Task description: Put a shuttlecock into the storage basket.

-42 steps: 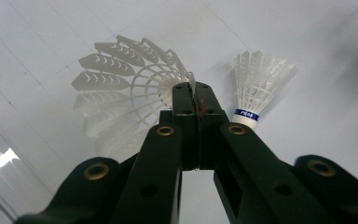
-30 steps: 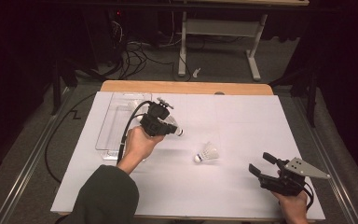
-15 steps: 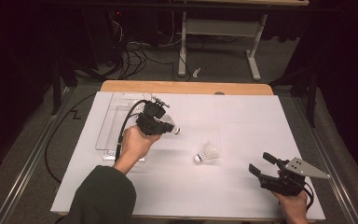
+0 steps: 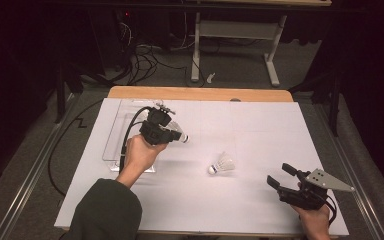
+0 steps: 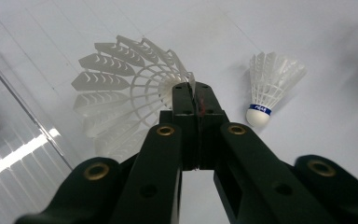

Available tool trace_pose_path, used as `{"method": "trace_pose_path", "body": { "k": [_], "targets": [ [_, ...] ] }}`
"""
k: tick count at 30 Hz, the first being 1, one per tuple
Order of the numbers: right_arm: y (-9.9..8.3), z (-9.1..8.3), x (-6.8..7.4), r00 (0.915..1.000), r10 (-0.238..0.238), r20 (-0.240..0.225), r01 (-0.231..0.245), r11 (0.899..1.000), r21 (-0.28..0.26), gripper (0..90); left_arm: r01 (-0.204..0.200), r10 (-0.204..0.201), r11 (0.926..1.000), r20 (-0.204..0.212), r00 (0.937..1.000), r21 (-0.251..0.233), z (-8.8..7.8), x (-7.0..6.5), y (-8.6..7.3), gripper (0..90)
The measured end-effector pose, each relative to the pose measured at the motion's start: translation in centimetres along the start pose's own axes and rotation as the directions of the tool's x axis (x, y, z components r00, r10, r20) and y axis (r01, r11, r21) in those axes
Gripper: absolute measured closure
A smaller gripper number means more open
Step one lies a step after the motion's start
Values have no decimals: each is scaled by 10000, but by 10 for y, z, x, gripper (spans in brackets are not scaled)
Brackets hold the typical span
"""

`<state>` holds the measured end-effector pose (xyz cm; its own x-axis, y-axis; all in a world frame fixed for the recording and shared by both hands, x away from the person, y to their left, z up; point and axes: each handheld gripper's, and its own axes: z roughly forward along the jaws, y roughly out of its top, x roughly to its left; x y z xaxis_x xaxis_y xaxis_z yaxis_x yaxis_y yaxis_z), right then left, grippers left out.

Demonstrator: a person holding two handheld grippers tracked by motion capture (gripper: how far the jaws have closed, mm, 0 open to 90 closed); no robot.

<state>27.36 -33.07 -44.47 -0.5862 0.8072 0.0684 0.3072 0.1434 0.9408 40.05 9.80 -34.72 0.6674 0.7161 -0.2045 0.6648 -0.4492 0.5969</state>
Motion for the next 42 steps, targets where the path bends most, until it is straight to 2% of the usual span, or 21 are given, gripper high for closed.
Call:
{"method": "trace_pose_path", "body": {
  "k": [31,42],
  "targets": [
    [0,0,0,10000,9,-13,-9,10000,3,257,428,-445,9979,-354,9984,-486,-21,17,-10,899],
    [0,0,0,10000,24,-29,-24,10000,20,257,642,-688,9954,-640,9956,-716,-31,27,-14,899]
  ]
}}
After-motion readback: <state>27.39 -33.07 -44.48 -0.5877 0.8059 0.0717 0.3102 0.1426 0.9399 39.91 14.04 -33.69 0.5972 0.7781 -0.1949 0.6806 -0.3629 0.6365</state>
